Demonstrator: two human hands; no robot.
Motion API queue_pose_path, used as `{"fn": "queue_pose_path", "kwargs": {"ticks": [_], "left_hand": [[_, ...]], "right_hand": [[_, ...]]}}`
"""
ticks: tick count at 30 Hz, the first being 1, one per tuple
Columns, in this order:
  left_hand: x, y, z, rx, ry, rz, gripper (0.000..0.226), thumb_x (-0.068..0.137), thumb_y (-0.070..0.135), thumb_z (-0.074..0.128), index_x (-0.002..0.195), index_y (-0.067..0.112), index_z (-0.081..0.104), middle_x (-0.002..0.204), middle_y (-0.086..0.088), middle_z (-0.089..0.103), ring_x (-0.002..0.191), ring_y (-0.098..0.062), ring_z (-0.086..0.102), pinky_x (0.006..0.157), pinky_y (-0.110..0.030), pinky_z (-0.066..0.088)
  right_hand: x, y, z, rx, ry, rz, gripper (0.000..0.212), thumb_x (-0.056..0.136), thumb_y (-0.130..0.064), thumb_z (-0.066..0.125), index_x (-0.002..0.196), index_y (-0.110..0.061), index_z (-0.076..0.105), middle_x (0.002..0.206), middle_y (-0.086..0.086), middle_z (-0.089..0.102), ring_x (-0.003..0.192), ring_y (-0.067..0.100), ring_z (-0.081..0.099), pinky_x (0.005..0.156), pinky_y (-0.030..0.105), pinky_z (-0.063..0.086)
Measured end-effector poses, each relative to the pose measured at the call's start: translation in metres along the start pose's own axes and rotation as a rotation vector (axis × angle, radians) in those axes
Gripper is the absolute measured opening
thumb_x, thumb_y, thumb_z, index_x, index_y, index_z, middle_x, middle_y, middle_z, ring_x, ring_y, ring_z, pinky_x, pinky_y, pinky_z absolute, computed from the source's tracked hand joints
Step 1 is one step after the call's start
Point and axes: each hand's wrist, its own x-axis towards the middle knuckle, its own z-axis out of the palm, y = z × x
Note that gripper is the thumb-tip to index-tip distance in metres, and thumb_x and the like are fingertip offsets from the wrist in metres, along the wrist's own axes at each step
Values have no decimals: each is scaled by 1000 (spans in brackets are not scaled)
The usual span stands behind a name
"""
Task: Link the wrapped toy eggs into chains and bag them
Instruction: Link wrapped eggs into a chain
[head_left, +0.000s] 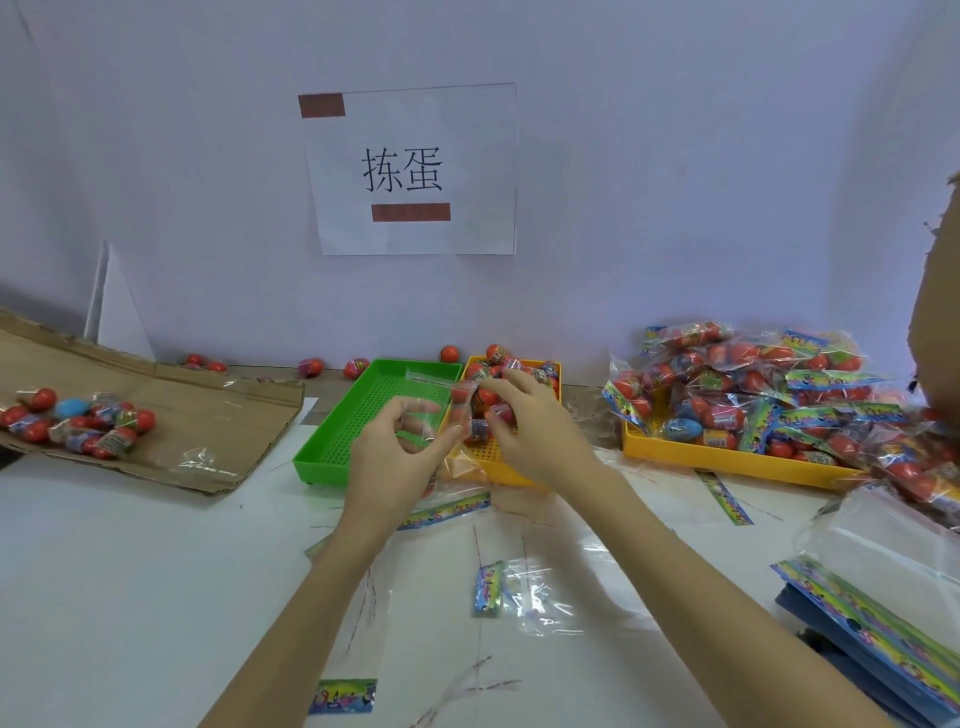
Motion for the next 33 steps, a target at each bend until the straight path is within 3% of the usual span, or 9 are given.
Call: {"fn": "queue_pose_path", "kwargs": {"ticks": [4,6,11,13,15,19,24,28,33], "left_hand": [[1,-1,-1,-19,-2,-8,31,84,34,86,107,29,66,87,-2,68,66,-24,71,61,-46,62],[1,-1,0,-19,-2,-6,29,85,33,86,106,30,65,88,-2,69,68,-27,72,62,-51,62],[1,0,1,-1,1,-7,29,84,34,86,105,30,66,89,0,68,69,-25,72,65,-54,62],[1,-1,1,-6,-1,-11,29,84,33,86,105,30,66,88,0,68,69,-26,72,66,-55,62],[1,0,0,-13,-6,-17,31,83,33,87,106,28,67,89,-2,68,73,-29,72,66,-56,61],[0,2,1,8,-22,-14,30,81,38,88,102,29,68,92,-3,68,76,-31,72,68,-57,61],[0,4,1,23,-39,-11,25,82,36,88,96,33,68,91,-3,68,76,-33,73,72,-58,60],[-1,6,1,32,-48,2,25,80,40,89,92,33,68,87,-4,68,74,-35,70,66,-57,60],[-3,6,-1,4,-75,6,22,82,37,88,94,30,70,79,-9,73,70,-36,71,68,-59,59]], "right_hand": [[25,4,10,-202,-266,31,73,94,-66,54,157,-49,23,173,1,-1,159,30,-6,124,66,4],[30,5,16,-217,-296,69,78,91,-69,56,157,-52,18,173,2,-3,158,30,-12,120,71,2],[33,1,10,-298,-345,73,70,89,-68,61,149,-41,39,154,10,41,142,40,33,114,60,31],[28,0,3,-239,-365,33,62,89,-64,64,143,-36,49,144,8,52,134,36,44,109,53,41],[22,0,-6,-85,-364,0,47,89,-56,69,127,-29,61,124,3,61,117,27,53,94,41,51],[4,-2,-21,169,-208,6,24,98,-43,64,106,-22,71,106,-4,67,99,12,59,78,21,49],[-15,2,-28,118,-141,-13,29,108,-19,48,121,-19,75,131,-4,65,123,11,55,99,19,39],[-31,6,-18,184,-35,12,35,108,-11,45,132,-20,68,145,-3,54,131,12,48,104,20,43],[-42,6,-20,248,290,-40,31,101,-4,60,123,-21,73,126,0,65,116,8,58,100,28,53]]}}
